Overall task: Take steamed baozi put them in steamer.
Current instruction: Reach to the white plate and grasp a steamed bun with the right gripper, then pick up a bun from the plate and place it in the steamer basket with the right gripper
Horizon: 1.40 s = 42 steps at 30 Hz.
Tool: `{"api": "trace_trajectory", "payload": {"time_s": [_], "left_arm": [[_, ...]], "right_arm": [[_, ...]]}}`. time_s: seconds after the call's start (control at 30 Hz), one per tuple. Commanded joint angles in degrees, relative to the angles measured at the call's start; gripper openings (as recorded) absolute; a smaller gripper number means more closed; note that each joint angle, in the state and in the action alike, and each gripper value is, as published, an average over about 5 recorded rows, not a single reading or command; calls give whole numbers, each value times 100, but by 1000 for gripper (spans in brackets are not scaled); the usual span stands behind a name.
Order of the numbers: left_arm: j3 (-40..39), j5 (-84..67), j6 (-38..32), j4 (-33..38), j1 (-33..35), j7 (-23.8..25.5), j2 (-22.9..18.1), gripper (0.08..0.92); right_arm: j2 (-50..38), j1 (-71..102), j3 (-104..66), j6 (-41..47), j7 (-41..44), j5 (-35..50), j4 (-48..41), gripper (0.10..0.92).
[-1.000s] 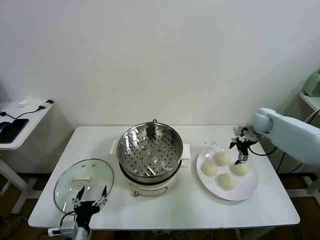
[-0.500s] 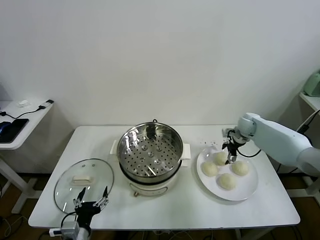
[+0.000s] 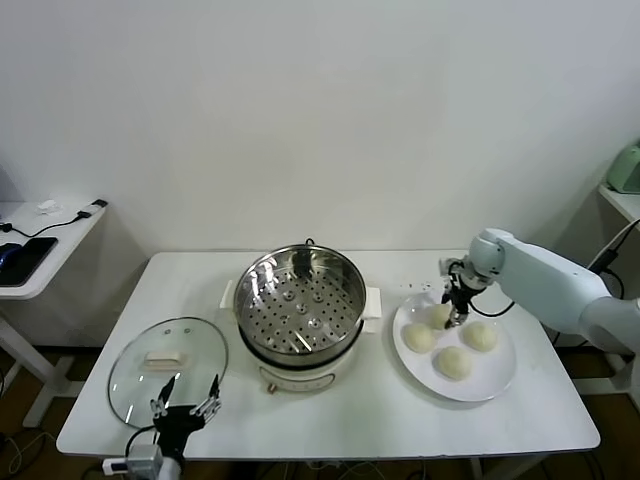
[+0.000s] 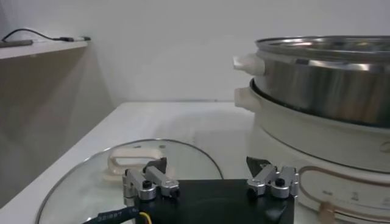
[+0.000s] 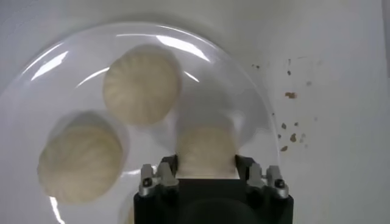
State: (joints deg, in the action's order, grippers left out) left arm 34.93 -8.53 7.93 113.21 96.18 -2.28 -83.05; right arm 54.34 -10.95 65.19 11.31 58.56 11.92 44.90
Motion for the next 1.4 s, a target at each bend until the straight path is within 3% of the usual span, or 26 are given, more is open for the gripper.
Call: {"api": "trace_trajectory", "payload": {"time_s": [0.03,0.3,0.53,0.77,0.97,1.4], "left_arm": [[-3,16,-6,22,11,-4,-4,823],[-53,69,-17,154,98,-3,11,823],[-122,119,-23,225,151,-3,34,823],[-109,110,0,250,126,-4,43,823],[-109,104,9,235,112,-12,38,823],[-167,125,-20,174,151,-21,41,823]], "right_arm": [[-42,-196,49,15,18,154,272,600],[-218,-2889,1912,-324,362,1320,1776,600],[868,-4366,2412,-1628,515,1691,2505,602],[2091,-4126,2387,-2860,319,1401,2929,599],[2433,-3251,2261,-4145,187,-3,2248,594],[3294,-1707,1468,-5339,-271,-1836,-459,595]]}}
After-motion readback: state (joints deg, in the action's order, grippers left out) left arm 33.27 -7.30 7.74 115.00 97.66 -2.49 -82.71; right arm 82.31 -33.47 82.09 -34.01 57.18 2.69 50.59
